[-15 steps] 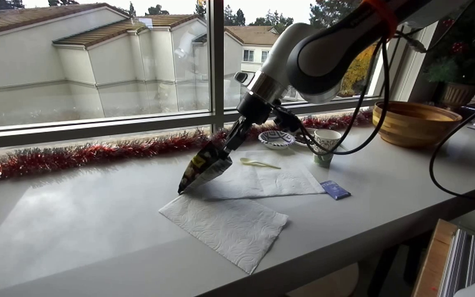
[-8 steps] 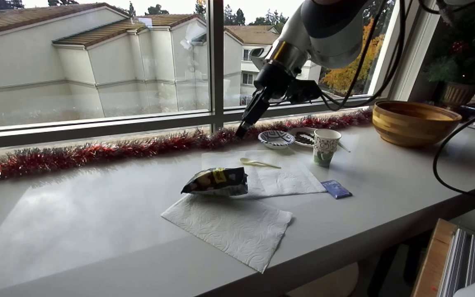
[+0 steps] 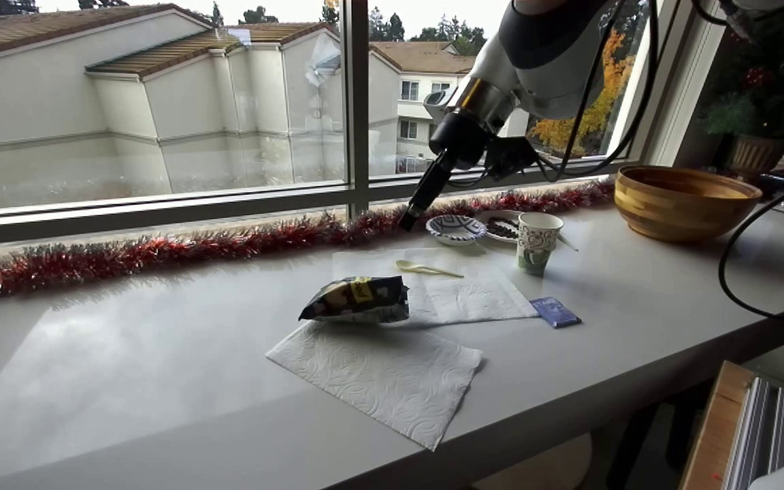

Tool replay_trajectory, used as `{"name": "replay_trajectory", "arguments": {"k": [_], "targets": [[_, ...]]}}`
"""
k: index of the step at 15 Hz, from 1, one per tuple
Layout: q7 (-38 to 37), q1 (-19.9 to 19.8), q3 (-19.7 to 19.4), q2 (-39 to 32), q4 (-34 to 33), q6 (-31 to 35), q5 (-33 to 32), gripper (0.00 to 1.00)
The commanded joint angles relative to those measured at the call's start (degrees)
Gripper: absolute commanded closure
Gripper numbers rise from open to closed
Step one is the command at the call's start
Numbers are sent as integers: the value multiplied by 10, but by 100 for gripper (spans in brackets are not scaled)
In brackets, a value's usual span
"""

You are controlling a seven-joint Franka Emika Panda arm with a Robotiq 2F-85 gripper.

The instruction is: Pick up the black packet then set it back down on the counter.

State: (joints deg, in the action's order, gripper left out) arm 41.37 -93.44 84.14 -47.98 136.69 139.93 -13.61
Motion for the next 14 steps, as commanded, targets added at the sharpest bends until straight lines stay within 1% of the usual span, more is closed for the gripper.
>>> {"name": "replay_trajectory", "arguments": {"k": [1, 4, 6, 8, 9, 10, 12, 14], "targets": [[-7, 12, -50, 40, 44, 79, 6, 56], [-10, 20, -85, 56, 72, 118, 11, 35], [-9, 24, -95, 61, 87, 143, 12, 21], [-9, 41, -111, 63, 98, 173, 9, 7], [-10, 52, -118, 64, 100, 182, 9, 2], [-14, 71, -133, 66, 101, 197, 7, 0], [-21, 107, -158, 70, 99, 214, 7, 0], [-24, 144, -182, 69, 97, 231, 8, 4]]}}
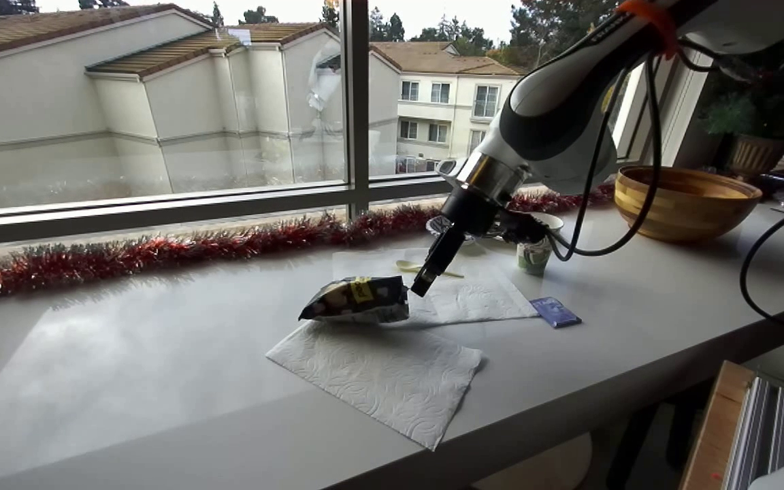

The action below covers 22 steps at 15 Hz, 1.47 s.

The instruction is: Pick up the black packet then set it back down on the counter.

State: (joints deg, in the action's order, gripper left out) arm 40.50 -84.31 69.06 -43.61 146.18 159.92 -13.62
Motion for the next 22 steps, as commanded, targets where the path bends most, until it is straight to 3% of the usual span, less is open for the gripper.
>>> {"name": "replay_trajectory", "arguments": {"k": [1, 4, 6, 10, 22], "targets": [[-17, 66, -39, 24, 2, 37, 8, 13], [-19, 112, -69, 27, -3, 76, 4, 27], [-21, 139, -90, 34, -3, 114, -1, 31], [-28, 173, -123, 44, 5, 189, -11, 22], [-49, 224, -183, 68, 27, 313, -92, 25]]}}
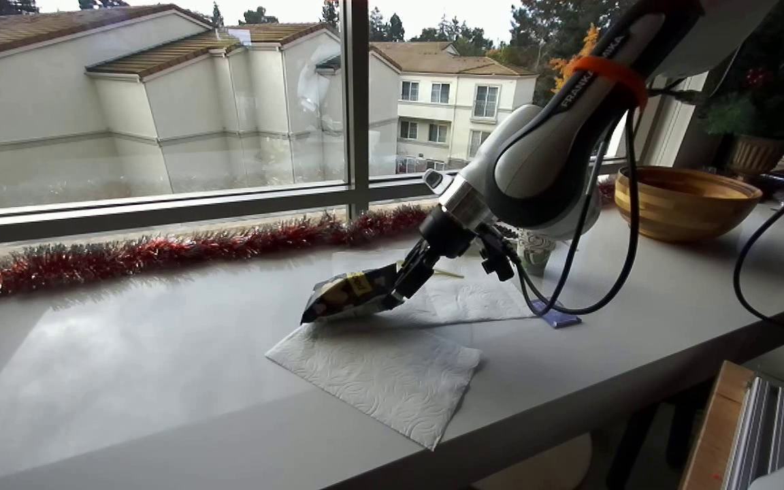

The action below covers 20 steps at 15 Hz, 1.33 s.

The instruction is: Pick up the black packet then set it back down on the counter.

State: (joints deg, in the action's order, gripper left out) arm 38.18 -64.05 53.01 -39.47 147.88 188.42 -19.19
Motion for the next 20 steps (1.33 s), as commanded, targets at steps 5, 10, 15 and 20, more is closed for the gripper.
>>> {"name": "replay_trajectory", "arguments": {"k": [5, 10, 15, 20], "targets": [[-40, 60, -69, 39, 12, 95, -87, 30], [-65, 109, -126, 47, 6, 142, -149, 24], [-33, 113, -122, 45, 10, 145, -124, 68], [-44, 100, -108, 46, 11, 134, -128, 98]]}}
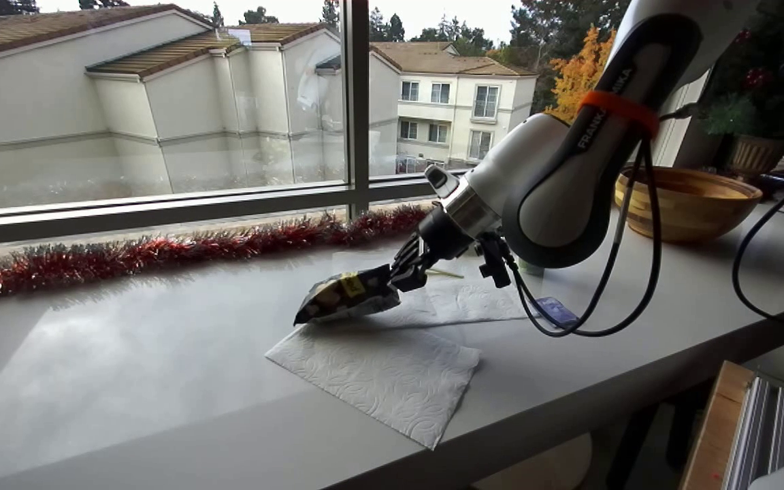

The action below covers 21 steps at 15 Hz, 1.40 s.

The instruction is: Pick up the black packet then set it back down on the counter.

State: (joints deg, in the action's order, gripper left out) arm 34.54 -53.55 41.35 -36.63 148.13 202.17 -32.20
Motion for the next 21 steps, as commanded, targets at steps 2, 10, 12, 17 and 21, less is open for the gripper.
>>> {"name": "replay_trajectory", "arguments": {"k": [2, 10, 12, 17, 21], "targets": [[-13, -15, 18, 16, 8, -10, -2, 100], [-55, -255, 273, -97, -5, -284, -18, 97], [-22, -317, 339, -136, -9, -376, 30, 98], [35, -392, 420, -198, -60, -596, 154, 97], [63, -402, 436, -226, -132, -757, 243, 97]]}}
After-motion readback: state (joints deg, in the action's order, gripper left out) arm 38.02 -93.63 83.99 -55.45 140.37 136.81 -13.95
